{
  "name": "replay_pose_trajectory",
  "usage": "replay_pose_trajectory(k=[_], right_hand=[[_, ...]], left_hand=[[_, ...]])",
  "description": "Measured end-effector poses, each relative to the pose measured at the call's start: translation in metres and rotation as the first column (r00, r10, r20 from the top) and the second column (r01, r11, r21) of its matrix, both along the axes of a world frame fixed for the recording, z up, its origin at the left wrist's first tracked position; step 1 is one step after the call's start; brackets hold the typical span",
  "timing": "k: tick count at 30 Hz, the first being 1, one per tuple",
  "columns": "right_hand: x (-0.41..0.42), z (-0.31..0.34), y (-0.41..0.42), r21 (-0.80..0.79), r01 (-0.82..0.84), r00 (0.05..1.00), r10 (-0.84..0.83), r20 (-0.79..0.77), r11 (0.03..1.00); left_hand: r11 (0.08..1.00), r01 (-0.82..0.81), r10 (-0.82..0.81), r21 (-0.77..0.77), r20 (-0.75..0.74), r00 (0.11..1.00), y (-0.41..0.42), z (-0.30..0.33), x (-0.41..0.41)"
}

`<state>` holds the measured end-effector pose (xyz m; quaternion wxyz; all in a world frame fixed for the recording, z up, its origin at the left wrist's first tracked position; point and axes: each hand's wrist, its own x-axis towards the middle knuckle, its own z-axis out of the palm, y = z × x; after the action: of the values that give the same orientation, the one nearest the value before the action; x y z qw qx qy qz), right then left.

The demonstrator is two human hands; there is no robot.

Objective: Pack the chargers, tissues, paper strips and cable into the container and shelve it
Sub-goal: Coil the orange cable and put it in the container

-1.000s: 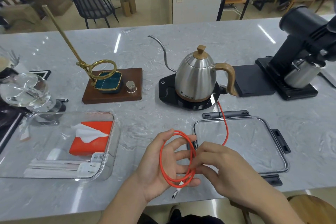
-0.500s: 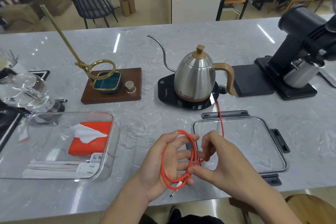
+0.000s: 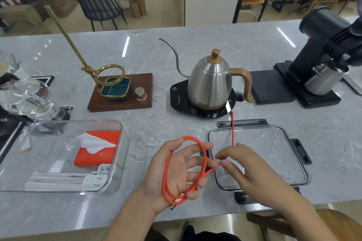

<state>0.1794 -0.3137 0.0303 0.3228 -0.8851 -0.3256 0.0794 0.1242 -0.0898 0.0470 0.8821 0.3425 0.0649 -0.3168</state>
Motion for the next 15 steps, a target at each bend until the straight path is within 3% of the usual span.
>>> replay_pose_trajectory(k=[9,15], right_hand=[[0.015,-0.021,-0.012,-0.109,0.015,0.999,-0.010,0.051,0.994],[0.019,-0.028,-0.017,-0.086,0.069,0.994,-0.061,0.094,0.994]], left_hand=[[0.990,0.099,-0.090,-0.105,0.084,0.992,0.008,0.002,-0.001],[0.963,0.170,-0.144,-0.210,0.133,0.981,0.011,0.001,-0.004]])
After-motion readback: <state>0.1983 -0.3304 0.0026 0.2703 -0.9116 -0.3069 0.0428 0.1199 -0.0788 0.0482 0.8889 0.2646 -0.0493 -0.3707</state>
